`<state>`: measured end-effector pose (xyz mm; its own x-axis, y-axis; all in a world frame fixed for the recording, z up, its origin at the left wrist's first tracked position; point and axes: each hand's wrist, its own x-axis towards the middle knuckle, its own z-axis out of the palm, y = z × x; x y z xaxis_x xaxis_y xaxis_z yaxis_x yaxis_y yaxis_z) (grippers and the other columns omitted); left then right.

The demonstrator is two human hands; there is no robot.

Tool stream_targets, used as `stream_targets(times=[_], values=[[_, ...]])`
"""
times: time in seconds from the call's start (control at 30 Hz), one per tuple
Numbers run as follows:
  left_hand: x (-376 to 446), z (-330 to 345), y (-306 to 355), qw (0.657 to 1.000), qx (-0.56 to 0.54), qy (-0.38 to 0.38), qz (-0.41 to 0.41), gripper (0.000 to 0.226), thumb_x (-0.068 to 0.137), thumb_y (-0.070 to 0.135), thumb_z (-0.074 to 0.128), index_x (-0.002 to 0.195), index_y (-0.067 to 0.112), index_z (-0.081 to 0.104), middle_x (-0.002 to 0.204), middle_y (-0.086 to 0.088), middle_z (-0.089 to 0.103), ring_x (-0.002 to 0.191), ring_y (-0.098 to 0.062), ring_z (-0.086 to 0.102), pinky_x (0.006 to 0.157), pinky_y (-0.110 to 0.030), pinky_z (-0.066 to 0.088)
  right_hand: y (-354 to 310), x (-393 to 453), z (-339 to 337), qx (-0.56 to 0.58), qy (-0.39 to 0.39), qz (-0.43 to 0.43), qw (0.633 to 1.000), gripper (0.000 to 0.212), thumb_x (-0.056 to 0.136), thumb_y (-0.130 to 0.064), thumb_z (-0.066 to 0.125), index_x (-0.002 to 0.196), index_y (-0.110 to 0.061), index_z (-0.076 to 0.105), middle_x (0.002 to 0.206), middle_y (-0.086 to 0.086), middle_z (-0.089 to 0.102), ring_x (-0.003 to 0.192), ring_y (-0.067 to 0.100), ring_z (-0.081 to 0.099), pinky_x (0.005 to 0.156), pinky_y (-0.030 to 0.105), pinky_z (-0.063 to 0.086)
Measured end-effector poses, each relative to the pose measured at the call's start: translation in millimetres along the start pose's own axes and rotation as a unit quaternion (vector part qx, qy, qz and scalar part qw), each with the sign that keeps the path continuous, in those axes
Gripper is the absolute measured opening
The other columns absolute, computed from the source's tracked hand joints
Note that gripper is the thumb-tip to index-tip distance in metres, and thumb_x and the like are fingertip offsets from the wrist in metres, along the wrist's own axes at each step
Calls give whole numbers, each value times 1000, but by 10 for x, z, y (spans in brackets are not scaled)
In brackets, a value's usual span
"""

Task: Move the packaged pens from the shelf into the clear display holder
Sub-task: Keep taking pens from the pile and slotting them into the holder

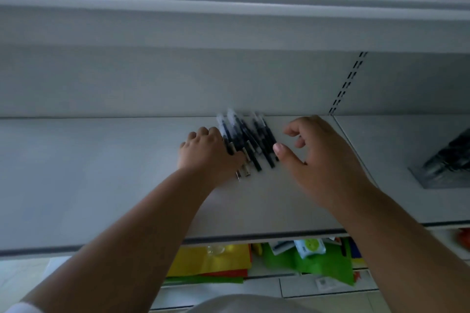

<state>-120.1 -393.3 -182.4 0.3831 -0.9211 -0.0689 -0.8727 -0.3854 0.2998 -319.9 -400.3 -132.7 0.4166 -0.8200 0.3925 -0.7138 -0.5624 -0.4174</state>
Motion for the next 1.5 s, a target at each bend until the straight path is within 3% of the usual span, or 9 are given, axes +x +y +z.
stream_targets(times=[0.3, 0.47, 0.57, 0.77, 0.93, 1.1, 1.2, 1.37, 1.5], values=[[-155, -101, -220, 999, 16, 28, -3, 42, 83, 46, 54, 109, 14, 53, 111, -6, 56, 109, -28, 52, 89, -36, 44, 28, 100, 8, 5, -1, -11, 1000, 27, 89, -38, 60, 108, -18, 60, 98, -10, 52, 87, 10, 54, 72, 26, 43], [-11, -125, -139, 997, 69, 19, -4, 23, 86, 36, 49, 78, 15, 46, 78, -2, 52, 78, -25, 50, 62, -29, 38, 10, 141, 31, 13, 4, -29, 999, 29, 88, -40, 57, 106, -18, 59, 97, -10, 53, 84, 11, 54, 71, 28, 46], [-10, -120, -159, 996, 85, 17, 12, 22, 91, 33, 45, 77, 16, 46, 70, 1, 41, 76, -24, 46, 62, -29, 36, 32, 155, 54, 10, -2, -33, 999, 30, 88, -41, 56, 107, -17, 59, 97, -11, 52, 84, 10, 54, 69, 25, 43], [-197, -138, -306, 991, -94, 90, 33, 20, 97, 27, 40, 86, 11, 43, 74, -4, 50, 67, -27, 49, 54, -34, 33, 63, 173, 162, 11, -23, -21, 999, 24, 89, -38, 60, 105, -20, 58, 93, -13, 50, 81, 5, 48, 66, 12, 34], [-523, -176, -443, 920, -347, 155, 91, 12, 96, 26, 45, 83, 26, 45, 70, -2, 60, 60, -25, 54, 54, -47, 49, -63, 166, 400, 22, -89, 8, 996, 17, 87, -40, 64, 88, -25, 56, 81, -10, 55, 71, 7, 51, 65, 27, 43], [-688, -228, -519, 808, -577, 92, 72, 23, 96, 9, 43, 101, 26, 58, 65, 5, 53, 58, -18, 41, 57, -31, 36, -276, 98, 607, -57, -168, 42, 983, 26, 89, -45, 58, 75, -24, 51, 74, -9, 55, 68, 9, 53, 61, 26, 37], [-766, -283, -555, 789, -608, 70, 56, 36, 101, -7, 35, 111, 17, 60, 67, 1, 57, 60, -21, 43, 62, -33, 37, -333, 67, 645, -105, -161, 50, 980, 26, 93, -42, 55, 77, -22, 47, 77, -8, 52, 70, 13, 50, 63, 26, 35], [-868, -307, -504, 755, -654, 36, 35, 24, 100, -5, 37, 96, 8, 56, 67, -5, 50, 55, -20, 39, 55, -33, 31, -378, 77, 587, -126, -200, 62, 970, 20, 98, -26, 42, 82, -16, 49, 79, 1, 52, 75, 24, 55, 65, 31, 43], [-957, -317, -385, 747, -664, -2, 31, 21, 104, 11, 39, 83, 10, 44, 64, -6, 35, 51, -19, 27, 49, -34, 19, -324, 6, 448, 1, -155, 110, 982, 27, 98, -30, 48, 73, -20, 44, 71, -5, 51, 62, 8, 48, 52, 23, 29]])
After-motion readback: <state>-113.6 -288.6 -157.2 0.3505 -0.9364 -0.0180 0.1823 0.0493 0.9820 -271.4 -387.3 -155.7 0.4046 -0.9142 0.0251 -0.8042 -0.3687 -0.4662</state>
